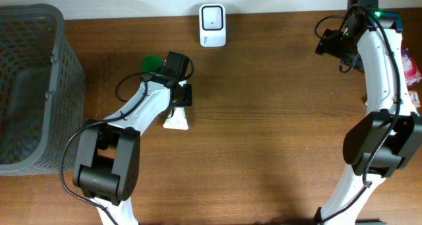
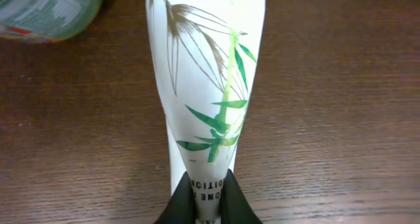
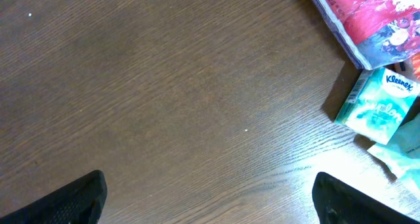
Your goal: Scan the item barcode
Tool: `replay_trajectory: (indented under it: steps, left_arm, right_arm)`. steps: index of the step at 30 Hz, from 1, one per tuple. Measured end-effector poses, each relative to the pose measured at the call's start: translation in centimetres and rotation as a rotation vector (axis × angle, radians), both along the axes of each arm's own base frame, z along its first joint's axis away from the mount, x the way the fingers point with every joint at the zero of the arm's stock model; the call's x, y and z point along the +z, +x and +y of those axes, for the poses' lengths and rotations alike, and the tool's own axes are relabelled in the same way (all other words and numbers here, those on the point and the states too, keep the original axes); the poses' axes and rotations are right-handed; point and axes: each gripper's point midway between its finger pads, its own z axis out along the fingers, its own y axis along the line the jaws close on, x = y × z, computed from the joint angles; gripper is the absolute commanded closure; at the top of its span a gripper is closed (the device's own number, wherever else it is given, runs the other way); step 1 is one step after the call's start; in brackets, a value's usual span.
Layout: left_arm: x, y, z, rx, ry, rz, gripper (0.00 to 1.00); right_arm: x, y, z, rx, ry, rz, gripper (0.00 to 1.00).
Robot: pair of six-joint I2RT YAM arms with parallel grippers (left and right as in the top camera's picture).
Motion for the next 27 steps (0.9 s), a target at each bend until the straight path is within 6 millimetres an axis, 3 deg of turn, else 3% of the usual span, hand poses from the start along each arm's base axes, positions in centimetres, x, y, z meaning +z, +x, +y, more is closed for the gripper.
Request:
replay_trajectory:
  steps: [3, 9, 12, 13, 15, 16, 20, 23, 26, 27]
  left_arm:
    - [0.1, -0.4, -1.9, -0.047, -0.013, -0.007, 1.0]
    - [1.2, -2.8, -15.3, -0.196, -0.255, -0.084, 1.0]
    - [2.5, -2.4, -18.7, -0.15, -0.369, -0.143, 0.99]
    - [3.0, -2.1, -19.2, -0.117, -0.403, -0.156, 0.82]
    - [3.4, -1.6, -19.6, -0.069, -0.439, -0.171, 0.36]
    - [3.8, -1.2, -19.9, -0.057, -0.456, -0.19, 0.24]
    - [4.3, -1.4, -20.6, -0.102, -0.461, -0.192, 0.18]
    - [6.4, -1.4, -20.7, -0.15, -0.436, -0.167, 0.18]
    - [10.5, -1.2, -17.4, -0.113, -0.412, -0.159, 0.11]
    - [13.3, -0.7, -15.2, -0.079, -0.42, -0.192, 0.09]
  right_arm:
    - [0.0, 0.0, 0.0, 0.0, 0.0, 0.0, 0.01]
    - [0.0, 0.0, 0.0, 0.0, 0.0, 0.0, 0.01]
    - [0.0, 0.0, 0.0, 0.0, 0.0, 0.0, 0.01]
    - [0.0, 0.0, 0.0, 0.001, 0.0, 0.0, 0.01]
    - [0.0, 0.0, 0.0, 0.0, 0.0, 0.0, 0.01]
    - [0.0, 0.0, 0.0, 0.0, 0.0, 0.0, 0.01]
    - [0.0, 0.0, 0.0, 0.0, 0.0, 0.0, 0.01]
    - [0.0, 0.0, 0.0, 0.0, 0.0, 0.0, 0.01]
    - [0.0, 0.0, 0.0, 0.0, 0.0, 0.0, 0.01]
    - [0.0, 0.0, 0.0, 0.0, 0.0, 0.0, 0.01]
